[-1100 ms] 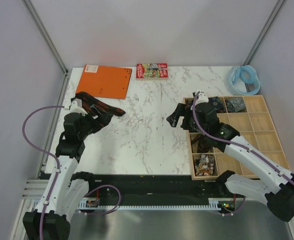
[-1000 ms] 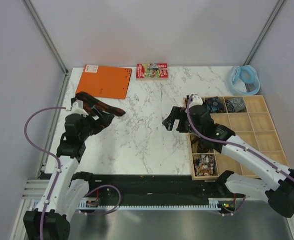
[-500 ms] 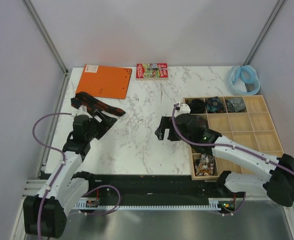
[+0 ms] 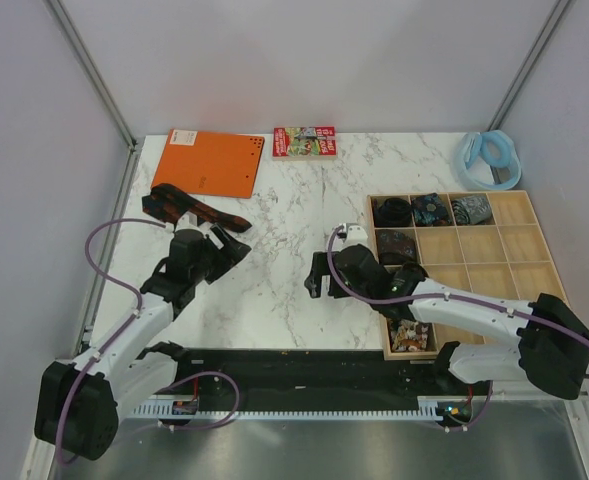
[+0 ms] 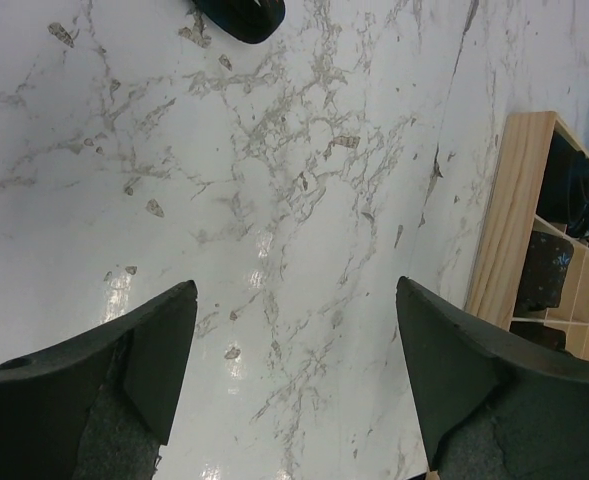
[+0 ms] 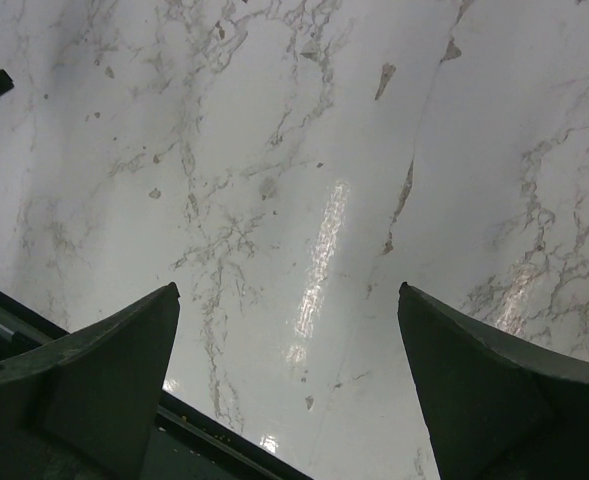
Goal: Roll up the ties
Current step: Flatten out the tie at the center of the board.
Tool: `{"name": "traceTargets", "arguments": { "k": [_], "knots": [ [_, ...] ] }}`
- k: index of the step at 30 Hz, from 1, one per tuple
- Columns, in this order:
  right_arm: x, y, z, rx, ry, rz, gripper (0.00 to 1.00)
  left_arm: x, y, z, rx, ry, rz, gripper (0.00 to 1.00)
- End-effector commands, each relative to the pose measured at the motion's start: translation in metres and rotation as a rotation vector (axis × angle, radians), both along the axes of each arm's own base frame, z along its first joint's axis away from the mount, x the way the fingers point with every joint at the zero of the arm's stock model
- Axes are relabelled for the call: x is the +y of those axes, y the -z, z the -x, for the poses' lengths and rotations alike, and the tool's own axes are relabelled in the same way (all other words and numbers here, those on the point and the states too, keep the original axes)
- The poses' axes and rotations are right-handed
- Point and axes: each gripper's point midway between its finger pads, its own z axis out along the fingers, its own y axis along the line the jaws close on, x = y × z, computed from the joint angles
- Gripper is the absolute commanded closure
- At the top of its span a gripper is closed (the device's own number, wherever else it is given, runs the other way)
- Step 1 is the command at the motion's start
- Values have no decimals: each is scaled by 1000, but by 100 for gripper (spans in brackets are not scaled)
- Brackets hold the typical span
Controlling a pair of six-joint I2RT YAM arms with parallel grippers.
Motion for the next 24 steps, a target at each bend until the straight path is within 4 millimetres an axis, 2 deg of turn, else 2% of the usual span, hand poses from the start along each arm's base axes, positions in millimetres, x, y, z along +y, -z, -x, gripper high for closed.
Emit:
{"name": "traceTargets", "arguments": {
  "k": [1,2,12,16,17,24],
  "knots": [
    [2,8,-5,-48,20,-21,2,3,-19,-11,-71,-43,-11,14],
    [-1,15,-3,-53,12,-8,2,2,-18,-10,-70,-37,-17,14],
    [-17,37,-4,-135,11,31,2,2,-11,-13,-51,-76,-6,14],
    [-20,38,-2,-155,21,-6,2,2,-15,-23,-51,-191,54,17],
    [-23,36,-3,-172,31,-16,2,8,-15,-27,-56,-243,50,17],
    [-25,40,-2,-189,35,-41,2,9,-1,-51,5,-464,141,25]
  ]
}}
